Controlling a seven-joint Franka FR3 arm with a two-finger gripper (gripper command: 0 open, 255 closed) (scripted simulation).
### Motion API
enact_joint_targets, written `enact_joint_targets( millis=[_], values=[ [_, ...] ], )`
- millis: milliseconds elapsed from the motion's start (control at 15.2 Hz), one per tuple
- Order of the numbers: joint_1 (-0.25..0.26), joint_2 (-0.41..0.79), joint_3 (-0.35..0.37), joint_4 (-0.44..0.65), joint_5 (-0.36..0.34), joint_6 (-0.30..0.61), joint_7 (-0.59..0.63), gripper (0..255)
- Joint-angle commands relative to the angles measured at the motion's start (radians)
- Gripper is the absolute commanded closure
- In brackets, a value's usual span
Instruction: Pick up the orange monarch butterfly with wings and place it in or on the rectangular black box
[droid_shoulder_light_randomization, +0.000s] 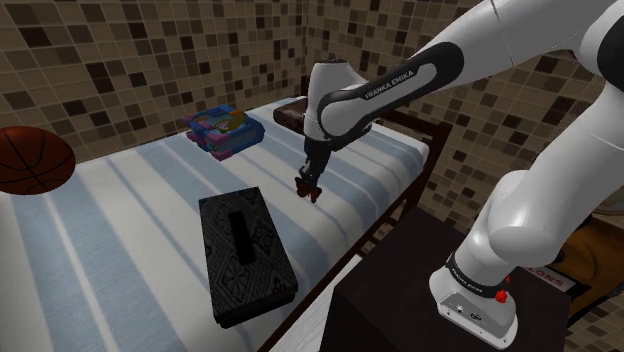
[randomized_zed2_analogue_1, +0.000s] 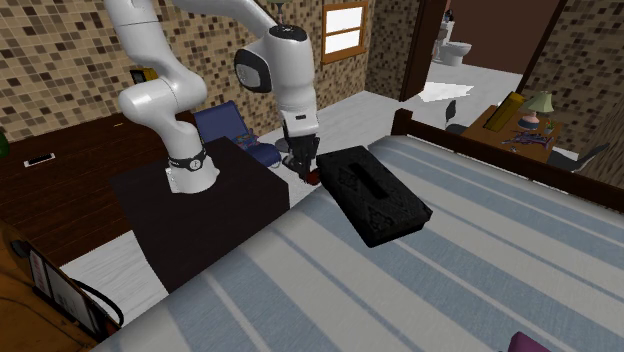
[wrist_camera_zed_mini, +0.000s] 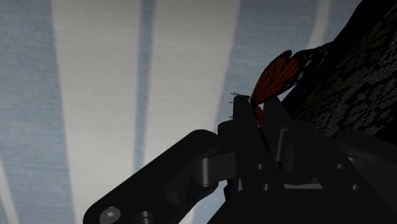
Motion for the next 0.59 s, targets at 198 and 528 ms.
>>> enact_joint_targets(
  millis=[198,528],
  values=[
    [0.043,0.105,0.062,0.118,-0.022,-0.004,0.122,255],
    [0.092,0.227,0.111,0.265,-0.067,-0.023,0.25,255]
  ],
)
